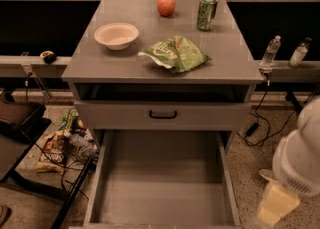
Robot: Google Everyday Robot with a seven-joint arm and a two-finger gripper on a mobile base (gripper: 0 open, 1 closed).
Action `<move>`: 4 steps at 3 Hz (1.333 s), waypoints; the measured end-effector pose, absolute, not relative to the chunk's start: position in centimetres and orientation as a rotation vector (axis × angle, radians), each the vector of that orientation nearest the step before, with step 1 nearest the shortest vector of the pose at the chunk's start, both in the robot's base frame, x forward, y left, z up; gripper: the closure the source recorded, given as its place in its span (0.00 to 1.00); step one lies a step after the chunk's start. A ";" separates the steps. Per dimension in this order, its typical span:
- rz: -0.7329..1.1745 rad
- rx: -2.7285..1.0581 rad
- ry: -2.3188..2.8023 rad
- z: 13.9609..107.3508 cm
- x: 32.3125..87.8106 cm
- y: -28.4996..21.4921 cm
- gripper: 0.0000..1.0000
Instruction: Close middle drawer
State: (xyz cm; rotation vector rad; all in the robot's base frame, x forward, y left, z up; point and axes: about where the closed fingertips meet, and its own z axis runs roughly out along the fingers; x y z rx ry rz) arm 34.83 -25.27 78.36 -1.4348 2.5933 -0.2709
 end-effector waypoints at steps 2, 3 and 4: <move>-0.246 -1.456 2.693 70.4 31.7 -26.0 0.00; -0.214 -1.475 2.761 65.7 29.4 -26.1 0.00; -0.151 -1.456 2.877 57.7 24.7 -26.5 0.18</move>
Offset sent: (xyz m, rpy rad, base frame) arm -0.0225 -0.0051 -0.0656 -0.0199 0.0705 -0.0210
